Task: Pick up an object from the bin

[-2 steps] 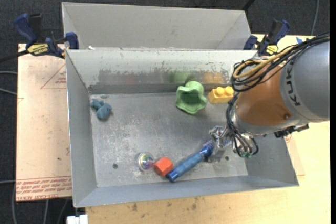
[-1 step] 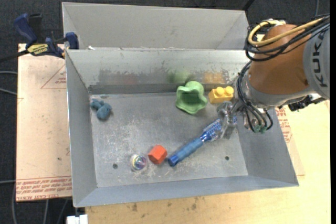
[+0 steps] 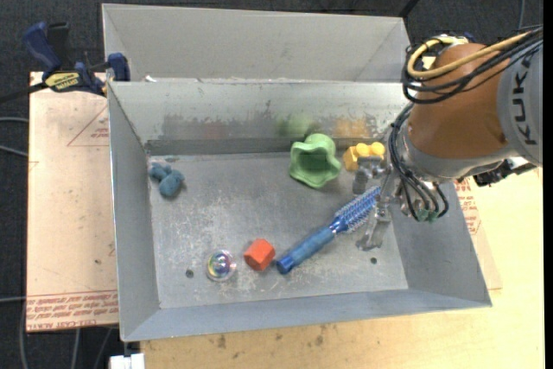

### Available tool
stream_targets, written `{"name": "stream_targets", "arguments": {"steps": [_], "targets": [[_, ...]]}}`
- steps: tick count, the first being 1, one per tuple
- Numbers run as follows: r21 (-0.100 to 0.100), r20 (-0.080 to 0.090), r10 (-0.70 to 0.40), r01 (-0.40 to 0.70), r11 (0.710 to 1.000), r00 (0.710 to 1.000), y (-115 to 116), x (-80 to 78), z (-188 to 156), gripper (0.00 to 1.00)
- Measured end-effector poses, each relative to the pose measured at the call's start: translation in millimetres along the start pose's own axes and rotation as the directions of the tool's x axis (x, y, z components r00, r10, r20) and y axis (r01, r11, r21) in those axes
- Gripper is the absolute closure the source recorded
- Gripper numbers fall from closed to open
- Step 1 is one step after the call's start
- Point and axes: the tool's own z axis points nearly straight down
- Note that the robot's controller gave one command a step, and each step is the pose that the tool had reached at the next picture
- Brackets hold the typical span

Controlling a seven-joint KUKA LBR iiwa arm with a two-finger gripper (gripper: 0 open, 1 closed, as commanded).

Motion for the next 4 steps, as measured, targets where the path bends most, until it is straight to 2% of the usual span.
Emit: {"name": "stream_targets", "arguments": {"steps": [1, 2, 3, 4], "targets": [[0.001, 0.004, -0.339, 0.339, 0.941, 0.941, -3, -19.9, -40, 0.00], [-0.001, -0.001, -0.376, 0.376, 0.926, 0.926, -18, -93.0, 86, 0.00], [-0.002, -0.003, -0.634, 0.634, 0.774, 0.774, -38, -73.2, 121, 0.00], [-0.002, -0.001, -0.634, 0.634, 0.774, 0.774, -38, -73.8, 120, 1.00]]}}
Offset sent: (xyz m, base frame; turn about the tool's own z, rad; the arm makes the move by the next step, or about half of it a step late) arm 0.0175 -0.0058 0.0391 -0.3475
